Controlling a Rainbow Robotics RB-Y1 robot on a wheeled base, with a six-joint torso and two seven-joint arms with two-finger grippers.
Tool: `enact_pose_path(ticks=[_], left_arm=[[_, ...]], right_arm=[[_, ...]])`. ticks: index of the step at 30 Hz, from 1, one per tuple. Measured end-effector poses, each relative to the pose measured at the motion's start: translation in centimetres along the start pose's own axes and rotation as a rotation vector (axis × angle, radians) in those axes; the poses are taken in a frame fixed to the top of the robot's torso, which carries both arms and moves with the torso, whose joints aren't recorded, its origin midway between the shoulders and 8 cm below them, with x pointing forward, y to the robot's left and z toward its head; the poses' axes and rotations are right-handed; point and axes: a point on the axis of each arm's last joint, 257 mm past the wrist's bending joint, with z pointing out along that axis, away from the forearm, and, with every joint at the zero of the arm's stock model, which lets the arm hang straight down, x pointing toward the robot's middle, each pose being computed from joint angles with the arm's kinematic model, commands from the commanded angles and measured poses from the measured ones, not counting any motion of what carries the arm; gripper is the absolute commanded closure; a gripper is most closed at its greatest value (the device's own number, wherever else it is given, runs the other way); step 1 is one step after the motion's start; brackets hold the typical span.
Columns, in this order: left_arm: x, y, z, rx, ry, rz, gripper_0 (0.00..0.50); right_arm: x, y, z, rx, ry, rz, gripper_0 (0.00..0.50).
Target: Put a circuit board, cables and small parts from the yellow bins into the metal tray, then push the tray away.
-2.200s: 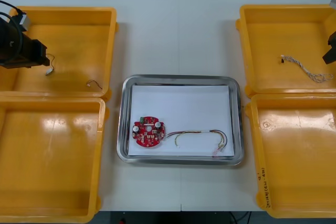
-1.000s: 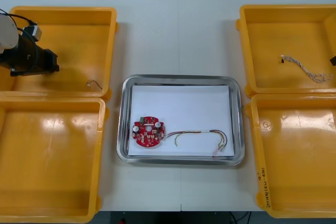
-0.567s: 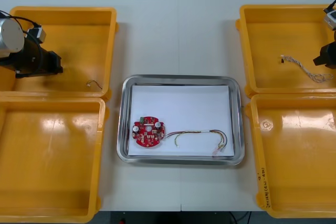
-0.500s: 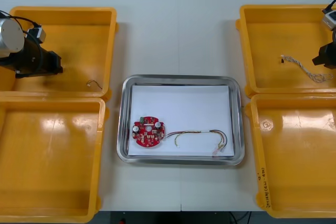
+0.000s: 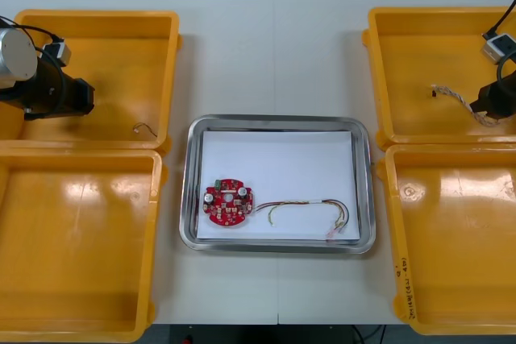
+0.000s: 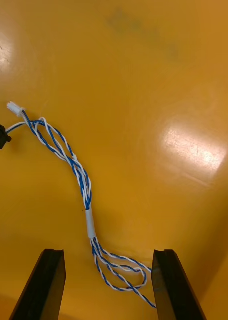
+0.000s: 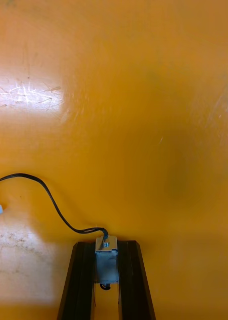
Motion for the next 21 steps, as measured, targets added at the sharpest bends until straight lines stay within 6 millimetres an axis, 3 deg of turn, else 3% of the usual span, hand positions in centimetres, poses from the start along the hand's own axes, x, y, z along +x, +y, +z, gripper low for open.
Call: enact_pose_path(ticks=[5, 13, 16, 21], left_arm=[[0.0, 0.0, 0.0, 0.0, 0.0, 0.0, 0.5], [0.4, 0.0, -0.2, -0.005, 0.02, 0.005, 0.5], [1.5, 0.2, -1.1, -0.022, 0.074, 0.018, 0.5], [1.3, 0.3, -3.3, -0.053, 0.099, 0.049, 0.5]], right_arm=[[0.7, -0.1, 0.6, -0.013, 0.014, 0.04, 0.0], [-0.1, -0.8, 0.6, -0.03, 0.019, 0.067, 0.0], [-0.9, -0.8, 0.4, -0.03, 0.009, 0.051, 0.0], [-1.7, -0.9, 0.4, -0.021, -0.001, 0.04, 0.0]])
